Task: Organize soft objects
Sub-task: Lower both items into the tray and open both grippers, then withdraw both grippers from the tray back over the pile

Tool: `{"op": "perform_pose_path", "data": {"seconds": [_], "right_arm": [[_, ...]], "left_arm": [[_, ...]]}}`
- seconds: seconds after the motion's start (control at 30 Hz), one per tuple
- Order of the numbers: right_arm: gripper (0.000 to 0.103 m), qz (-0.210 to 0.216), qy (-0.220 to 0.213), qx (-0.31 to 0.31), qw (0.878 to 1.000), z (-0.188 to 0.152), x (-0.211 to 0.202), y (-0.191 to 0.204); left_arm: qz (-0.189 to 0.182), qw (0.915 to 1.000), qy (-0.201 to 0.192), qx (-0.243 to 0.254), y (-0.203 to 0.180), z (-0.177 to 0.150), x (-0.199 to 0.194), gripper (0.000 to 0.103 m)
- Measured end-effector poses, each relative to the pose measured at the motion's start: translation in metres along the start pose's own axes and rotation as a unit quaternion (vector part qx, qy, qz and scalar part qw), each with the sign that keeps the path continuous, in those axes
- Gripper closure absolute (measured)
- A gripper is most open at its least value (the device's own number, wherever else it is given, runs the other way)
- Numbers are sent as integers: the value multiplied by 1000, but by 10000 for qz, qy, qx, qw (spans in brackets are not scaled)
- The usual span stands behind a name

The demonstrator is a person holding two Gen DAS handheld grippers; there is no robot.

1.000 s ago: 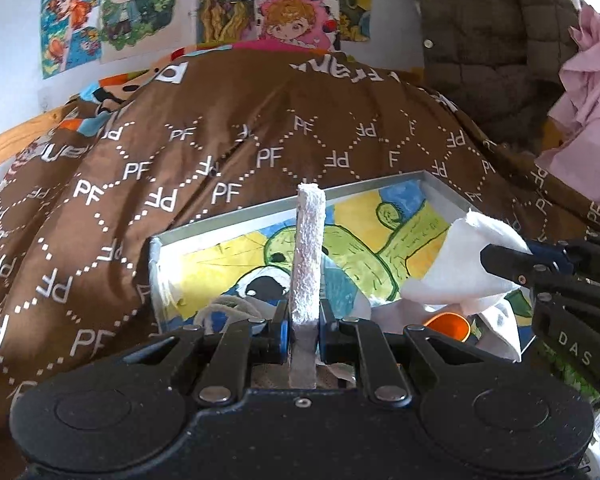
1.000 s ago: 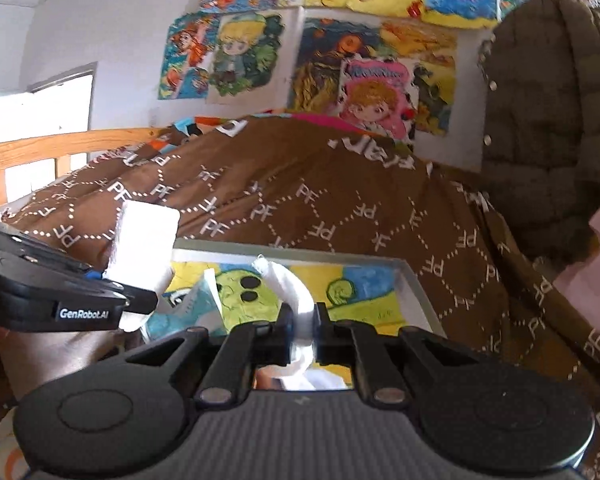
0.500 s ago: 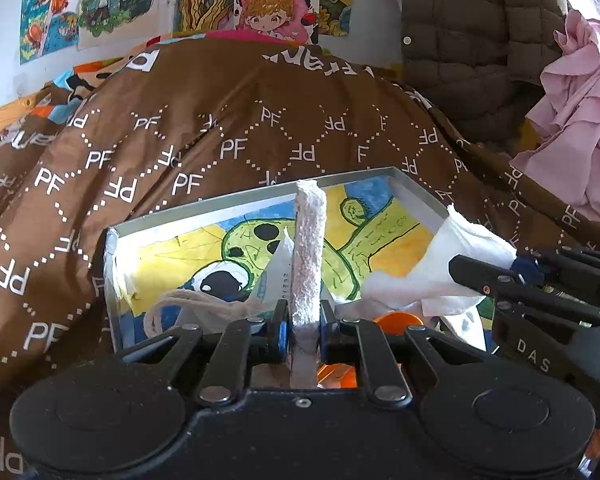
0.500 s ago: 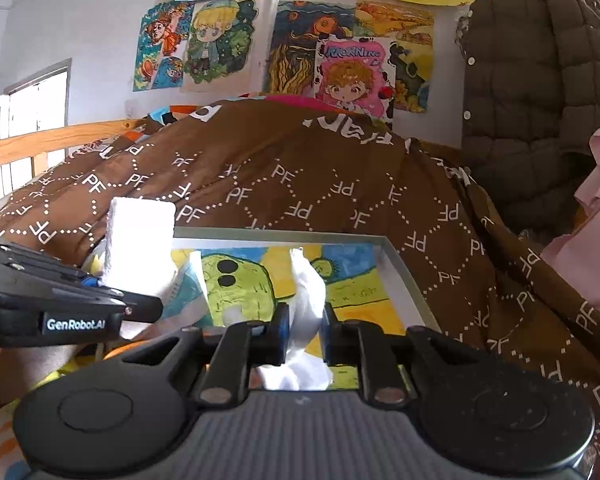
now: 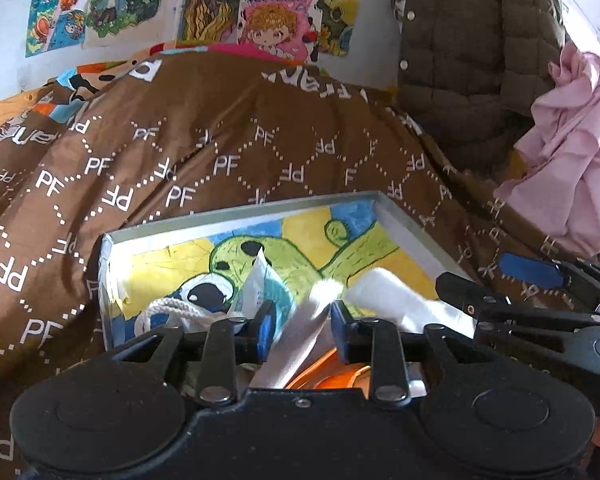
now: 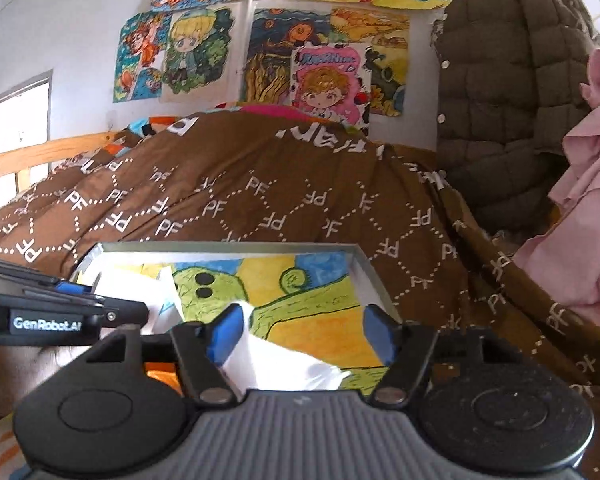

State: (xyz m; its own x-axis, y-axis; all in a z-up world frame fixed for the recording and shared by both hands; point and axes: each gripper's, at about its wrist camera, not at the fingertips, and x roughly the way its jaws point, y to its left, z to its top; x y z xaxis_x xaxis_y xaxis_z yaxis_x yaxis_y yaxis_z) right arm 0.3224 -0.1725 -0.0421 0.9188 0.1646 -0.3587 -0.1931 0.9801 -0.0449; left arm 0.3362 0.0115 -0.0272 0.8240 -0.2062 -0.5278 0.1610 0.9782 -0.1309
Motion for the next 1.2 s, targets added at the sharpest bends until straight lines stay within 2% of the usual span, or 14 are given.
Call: {"op": "perform_pose_path", "data": {"seconds": [0.17, 0.23, 0.33, 0.6, 0.87, 1.03, 1.2], "right_arm": [[15, -52, -270, 144, 9995, 14, -27, -8], [9, -32, -415, 195, 9989, 20, -41, -10], [3, -37, -595, 212, 9980, 29, -60, -12], [0, 72, -813, 223, 9964, 42, -113, -12], [0, 200, -856, 283, 9957, 34, -157, 1], [0, 228, -912, 413, 9947, 19, -188, 8], [0, 217, -856, 391, 9953, -1, -218, 11]], "left_arm": [[48, 9996, -281, -79, -6, 8, -25, 52], [92, 9988, -456, -159, -8, 12, -38, 40], [114, 9972, -694, -238, -10, 15, -59, 30], [273, 9954, -899, -204, -11, 9, -115, 19], [393, 9923, -1159, -189, -19, -8, -169, 7], [408, 9921, -1146, -295, -20, -30, -197, 1], [558, 9928, -957, -449, -12, -58, -221, 1]]}}
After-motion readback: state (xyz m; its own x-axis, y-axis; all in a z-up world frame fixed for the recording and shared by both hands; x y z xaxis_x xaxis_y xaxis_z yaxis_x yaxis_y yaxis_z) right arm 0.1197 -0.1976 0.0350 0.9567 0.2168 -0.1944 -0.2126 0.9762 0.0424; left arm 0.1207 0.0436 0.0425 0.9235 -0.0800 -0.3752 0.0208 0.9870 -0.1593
